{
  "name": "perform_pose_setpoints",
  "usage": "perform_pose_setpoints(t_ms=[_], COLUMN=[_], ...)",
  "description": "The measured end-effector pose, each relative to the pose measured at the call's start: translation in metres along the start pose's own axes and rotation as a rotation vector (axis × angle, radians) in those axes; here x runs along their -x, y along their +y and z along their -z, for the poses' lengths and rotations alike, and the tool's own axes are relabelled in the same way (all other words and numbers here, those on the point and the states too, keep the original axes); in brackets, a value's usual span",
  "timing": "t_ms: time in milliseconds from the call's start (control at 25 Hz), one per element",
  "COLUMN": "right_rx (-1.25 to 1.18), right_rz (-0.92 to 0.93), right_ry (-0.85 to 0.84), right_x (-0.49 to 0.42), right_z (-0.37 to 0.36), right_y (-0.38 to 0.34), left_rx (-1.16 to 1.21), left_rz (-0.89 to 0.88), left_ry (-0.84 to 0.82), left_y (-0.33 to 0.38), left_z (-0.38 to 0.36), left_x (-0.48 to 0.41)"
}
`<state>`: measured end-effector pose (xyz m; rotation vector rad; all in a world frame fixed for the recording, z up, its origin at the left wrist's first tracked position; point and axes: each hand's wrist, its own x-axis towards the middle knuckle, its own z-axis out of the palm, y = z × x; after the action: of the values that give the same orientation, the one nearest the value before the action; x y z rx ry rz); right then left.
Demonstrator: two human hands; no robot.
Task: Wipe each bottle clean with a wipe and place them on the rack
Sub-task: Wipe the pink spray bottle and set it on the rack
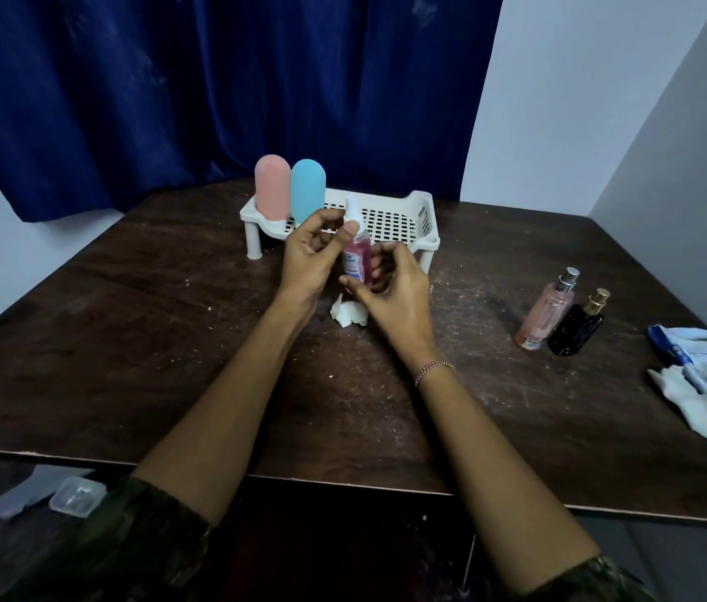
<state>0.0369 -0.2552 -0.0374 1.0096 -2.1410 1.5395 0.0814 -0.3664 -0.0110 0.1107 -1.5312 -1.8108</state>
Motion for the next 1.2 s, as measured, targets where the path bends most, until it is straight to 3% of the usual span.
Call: perform_pose_setpoints(t_ms=[240,840,1200], right_rx=[-0.011,0.126,0.127], right_rz=[0.009,-0.062,-0.202], right_ry=[0.123,0.121,0.007], right_x=[-0.002,-0.047,-0.08], right_z=[0.005,-0.008,-0.031], right_y=[-0.005,-0.003,0.002], left_rx=[-0.036,-0.215,-0.114], left_rz=[0.022,-0.083,0.106], left_ry=[-0.092,-0.085,-0.147], left_y=[-0.002,-0.016,-0.025], left_z=[0.005,0.011,0.016], left_x=[-0.001,-0.003,-0.014])
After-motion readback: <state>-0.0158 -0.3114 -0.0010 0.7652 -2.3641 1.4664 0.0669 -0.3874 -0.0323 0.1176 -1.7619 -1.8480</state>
